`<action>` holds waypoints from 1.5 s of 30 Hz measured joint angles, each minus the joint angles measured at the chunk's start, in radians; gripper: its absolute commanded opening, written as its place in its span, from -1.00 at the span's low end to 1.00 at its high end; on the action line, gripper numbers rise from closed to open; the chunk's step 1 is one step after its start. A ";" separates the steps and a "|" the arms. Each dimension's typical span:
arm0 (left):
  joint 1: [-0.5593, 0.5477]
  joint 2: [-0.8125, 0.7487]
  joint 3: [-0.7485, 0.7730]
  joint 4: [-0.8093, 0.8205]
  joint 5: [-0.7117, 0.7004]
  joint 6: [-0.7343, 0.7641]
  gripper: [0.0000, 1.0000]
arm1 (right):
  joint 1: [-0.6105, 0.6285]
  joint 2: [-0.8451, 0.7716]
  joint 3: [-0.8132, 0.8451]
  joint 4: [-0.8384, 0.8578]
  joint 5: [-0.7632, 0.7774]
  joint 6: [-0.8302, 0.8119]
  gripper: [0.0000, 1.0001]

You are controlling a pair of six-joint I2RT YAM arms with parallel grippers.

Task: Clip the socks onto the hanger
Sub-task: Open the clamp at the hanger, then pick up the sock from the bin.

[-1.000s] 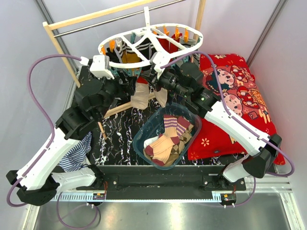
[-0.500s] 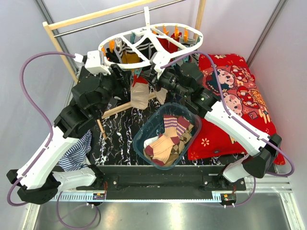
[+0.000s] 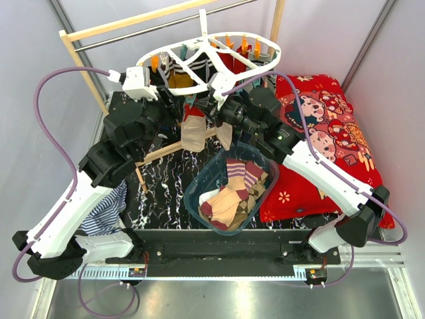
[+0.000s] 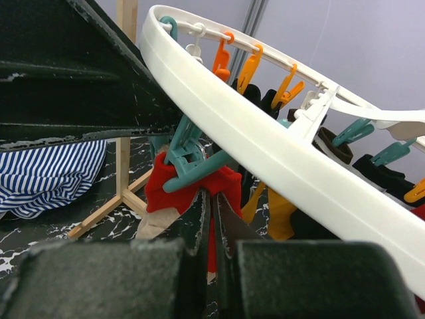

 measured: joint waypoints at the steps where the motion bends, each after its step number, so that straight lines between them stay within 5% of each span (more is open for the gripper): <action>1: 0.000 0.000 0.001 0.000 0.000 0.000 0.07 | 0.000 0.000 0.000 0.000 0.000 0.000 -0.93; 12: 0.000 0.000 0.021 -0.002 -0.004 0.003 0.06 | 0.000 -0.004 -0.003 0.003 0.000 0.000 -0.92; 20: 0.000 0.007 0.031 -0.006 -0.004 -0.001 -0.56 | 0.000 -0.005 -0.006 0.006 0.000 0.000 -0.92; 27: 0.000 0.007 0.034 -0.007 -0.005 -0.003 -0.76 | 0.000 -0.012 -0.019 0.006 0.003 0.000 -0.91; 35: 0.000 0.007 0.034 -0.006 -0.006 -0.003 -0.77 | 0.000 -0.041 -0.055 0.000 0.006 0.019 -0.24; 45: 0.000 0.004 -0.001 0.014 -0.006 0.007 -0.77 | -0.002 -0.241 -0.180 -0.176 0.080 0.175 -0.05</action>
